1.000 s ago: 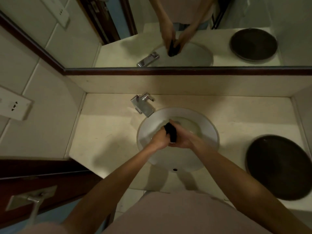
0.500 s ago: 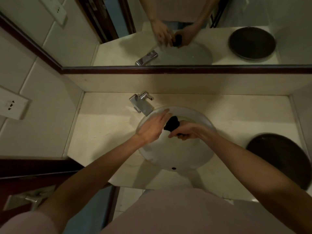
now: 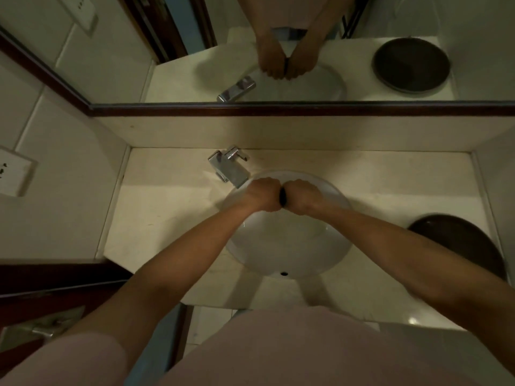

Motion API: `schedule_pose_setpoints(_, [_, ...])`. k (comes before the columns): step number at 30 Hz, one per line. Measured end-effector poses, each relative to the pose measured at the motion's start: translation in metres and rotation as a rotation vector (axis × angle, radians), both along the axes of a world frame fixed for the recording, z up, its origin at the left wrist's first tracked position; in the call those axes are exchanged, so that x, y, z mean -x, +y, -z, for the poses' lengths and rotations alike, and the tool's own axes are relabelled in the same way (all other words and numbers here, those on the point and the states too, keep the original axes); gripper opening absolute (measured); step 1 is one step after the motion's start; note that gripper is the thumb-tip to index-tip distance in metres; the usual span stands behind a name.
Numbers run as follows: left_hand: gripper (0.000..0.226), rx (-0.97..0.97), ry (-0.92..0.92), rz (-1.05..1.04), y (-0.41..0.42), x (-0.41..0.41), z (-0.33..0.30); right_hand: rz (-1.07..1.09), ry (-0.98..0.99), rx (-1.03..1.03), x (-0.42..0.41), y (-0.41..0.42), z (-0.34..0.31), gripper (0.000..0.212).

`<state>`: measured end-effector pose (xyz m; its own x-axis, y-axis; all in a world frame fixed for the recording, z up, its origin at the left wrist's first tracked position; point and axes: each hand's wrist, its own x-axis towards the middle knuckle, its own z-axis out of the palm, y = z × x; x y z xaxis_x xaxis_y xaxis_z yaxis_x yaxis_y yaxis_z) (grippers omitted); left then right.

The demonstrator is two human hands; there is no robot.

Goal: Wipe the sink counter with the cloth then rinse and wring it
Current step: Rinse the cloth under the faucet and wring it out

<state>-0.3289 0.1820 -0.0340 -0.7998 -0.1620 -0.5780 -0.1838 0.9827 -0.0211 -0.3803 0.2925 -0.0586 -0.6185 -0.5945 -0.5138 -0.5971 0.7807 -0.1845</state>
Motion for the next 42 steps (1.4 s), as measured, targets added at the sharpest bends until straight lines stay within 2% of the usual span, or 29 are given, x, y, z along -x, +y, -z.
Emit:
schedule_pose_setpoints(4, [0.018, -0.224, -0.244, -0.184, -0.007, 0.017, -0.003, -0.198, 0.255, 0.151, 0.007, 0.01, 0.011, 0.046])
schedule_pose_setpoints(7, [0.034, -0.459, -0.481, -0.331, -0.016, 0.017, -0.007, -0.334, 0.382, 0.231, 0.006, 0.013, 0.012, 0.038])
schedule_pose_setpoints(9, [0.039, -0.613, -0.565, -0.364, -0.024, 0.011, -0.011, -0.379, 0.422, 0.292, 0.005, 0.013, 0.015, 0.033])
schedule_pose_setpoints(12, [0.033, -0.629, -0.545, -0.364, -0.026, 0.005, -0.006, -0.404, 0.432, 0.265, 0.004, 0.01, 0.021, 0.029])
schedule_pose_setpoints(14, [0.021, -0.528, -0.402, -0.332, -0.021, 0.002, 0.001, -0.352, 0.388, 0.177, 0.004, 0.009, 0.021, 0.027])
schedule_pose_setpoints(15, [0.023, -0.491, -0.286, -0.299, -0.017, -0.001, 0.004, -0.301, 0.355, 0.143, 0.005, 0.009, 0.022, 0.027])
schedule_pose_setpoints(17, [0.042, -0.412, -0.003, -0.224, -0.015, -0.011, 0.007, -0.119, 0.233, 0.112, 0.008, 0.013, 0.022, 0.028])
schedule_pose_setpoints(19, [0.06, -0.293, 0.324, -0.127, -0.014, -0.028, 0.009, 0.108, 0.011, 0.119, 0.013, 0.014, 0.018, 0.024])
schedule_pose_setpoints(21, [0.07, -0.105, 0.513, 0.063, -0.015, -0.043, 0.014, 0.299, -0.231, 0.166, 0.02, 0.018, 0.013, 0.02])
schedule_pose_setpoints(24, [0.084, -0.007, 0.552, 0.333, -0.015, -0.058, 0.023, 0.432, -0.628, 0.179, 0.026, 0.028, -0.002, 0.02])
schedule_pose_setpoints(27, [0.091, 0.015, 0.546, 0.372, -0.008, -0.06, 0.024, 0.389, -0.941, 0.136, 0.023, 0.031, -0.008, 0.026])
schedule_pose_setpoints(29, [0.08, 0.023, 0.597, 0.369, -0.001, -0.054, 0.022, 0.36, -1.102, 0.123, 0.018, 0.028, -0.01, 0.037])
schedule_pose_setpoints(32, [0.046, 0.047, 0.709, 0.442, -0.001, -0.04, 0.014, 0.298, -1.218, 0.073, 0.017, 0.026, -0.015, 0.044])
schedule_pose_setpoints(34, [0.031, 0.028, 0.68, 0.448, -0.004, -0.033, 0.008, 0.271, -1.197, 0.043, 0.018, 0.024, -0.019, 0.043])
schedule_pose_setpoints(37, [0.017, -0.016, 0.464, 0.36, 0.0, -0.023, -0.007, 0.279, -1.041, 0.037, 0.019, 0.021, -0.022, 0.038])
schedule_pose_setpoints(39, [0.02, 0.023, 0.359, 0.338, 0.004, -0.016, -0.015, 0.28, -0.879, 0.065, 0.017, 0.017, -0.023, 0.034])
schedule_pose_setpoints(42, [0.019, 0.058, 0.24, 0.275, 0.004, -0.005, -0.021, 0.318, -0.51, 0.061, 0.007, 0.003, -0.015, 0.02])
